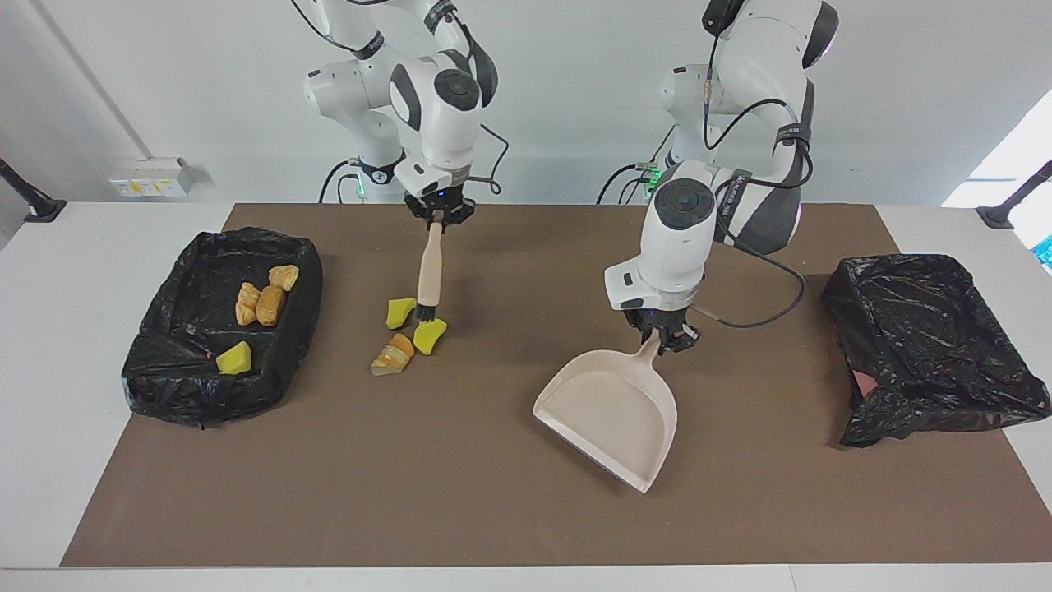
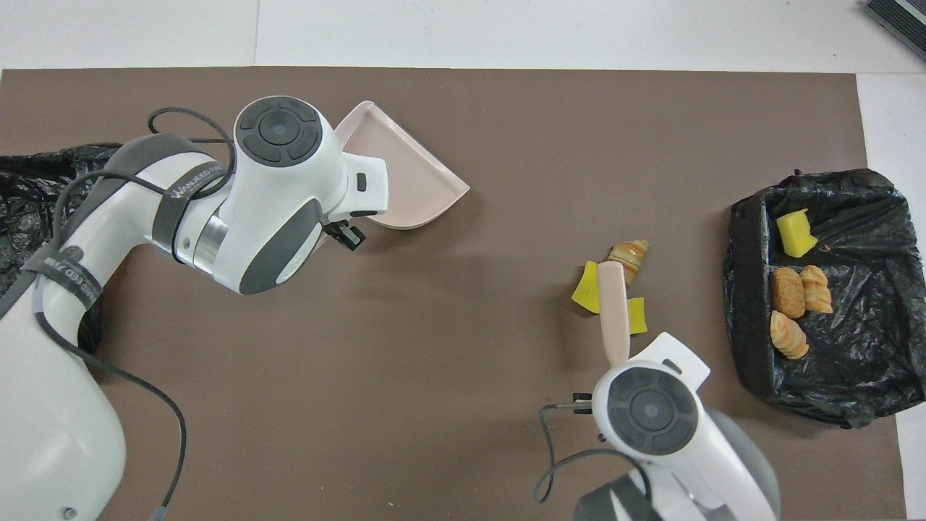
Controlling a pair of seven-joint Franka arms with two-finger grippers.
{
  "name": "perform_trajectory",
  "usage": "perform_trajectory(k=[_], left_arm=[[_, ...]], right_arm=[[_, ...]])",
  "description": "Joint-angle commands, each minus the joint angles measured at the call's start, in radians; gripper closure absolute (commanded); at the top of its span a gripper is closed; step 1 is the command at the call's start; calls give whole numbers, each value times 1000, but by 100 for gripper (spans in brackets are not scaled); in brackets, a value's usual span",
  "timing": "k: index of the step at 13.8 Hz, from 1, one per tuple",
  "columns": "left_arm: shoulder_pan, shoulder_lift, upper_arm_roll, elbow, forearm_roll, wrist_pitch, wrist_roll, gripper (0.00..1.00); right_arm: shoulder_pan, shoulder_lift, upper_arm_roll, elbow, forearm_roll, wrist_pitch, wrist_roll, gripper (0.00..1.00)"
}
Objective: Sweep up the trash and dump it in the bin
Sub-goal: 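Sweep the remaining scraps into the dustpan with the right gripper's brush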
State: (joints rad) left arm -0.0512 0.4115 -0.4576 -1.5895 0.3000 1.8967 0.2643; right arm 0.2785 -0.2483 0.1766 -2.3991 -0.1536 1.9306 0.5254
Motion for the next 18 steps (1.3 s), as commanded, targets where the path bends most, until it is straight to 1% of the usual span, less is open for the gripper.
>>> perform_trajectory(k=[1, 2, 4, 5, 6, 7, 9, 10, 12, 13, 15, 16, 18], left_arm=[[1, -48, 37, -27, -19, -50, 212, 100], [1, -63, 43, -43, -24, -59, 284, 100], [2, -82, 60, -73, -25, -59, 422, 100], [2, -88, 62, -84, -33, -58, 488, 100], [2, -89, 63, -87, -39, -56, 519, 100], [-1, -91, 62, -90, -39, -56, 545, 100], [-18, -115, 59, -136, -39, -33, 598, 100], [-38, -141, 59, -183, -39, 0, 593, 100], [-56, -206, 54, -310, -39, 137, 578, 100], [-64, -226, 53, -352, -39, 178, 563, 100], [-93, -230, 50, -385, -39, 194, 521, 100], [-116, -230, 42, -401, -39, 202, 456, 100], [-127, -221, 16, -412, -39, 228, 368, 100]], right_arm=[[-142, 41, 11, 6, -81, 11, -192, 100], [-177, 64, 12, 6, -134, 24, -243, 100], [-217, 121, 12, 6, -232, 42, -316, 100], [-235, 141, 12, 6, -254, 63, -370, 100], [-257, 149, 14, 6, -254, 99, -386, 100], [-262, 153, 15, 6, -253, 106, -389, 100], [-259, 173, 15, 5, -226, 117, -392, 100], [-253, 178, 17, 6, -166, 143, -395, 100], [-228, 213, 17, 8, -17, 180, -380, 100], [-202, 216, 17, 9, 20, 195, -378, 100], [-182, 227, 17, 26, 98, 189, -387, 100], [-176, 244, 17, 43, 153, 188, -395, 100], [-98, 291, 17, 69, 269, 206, -392, 100]])
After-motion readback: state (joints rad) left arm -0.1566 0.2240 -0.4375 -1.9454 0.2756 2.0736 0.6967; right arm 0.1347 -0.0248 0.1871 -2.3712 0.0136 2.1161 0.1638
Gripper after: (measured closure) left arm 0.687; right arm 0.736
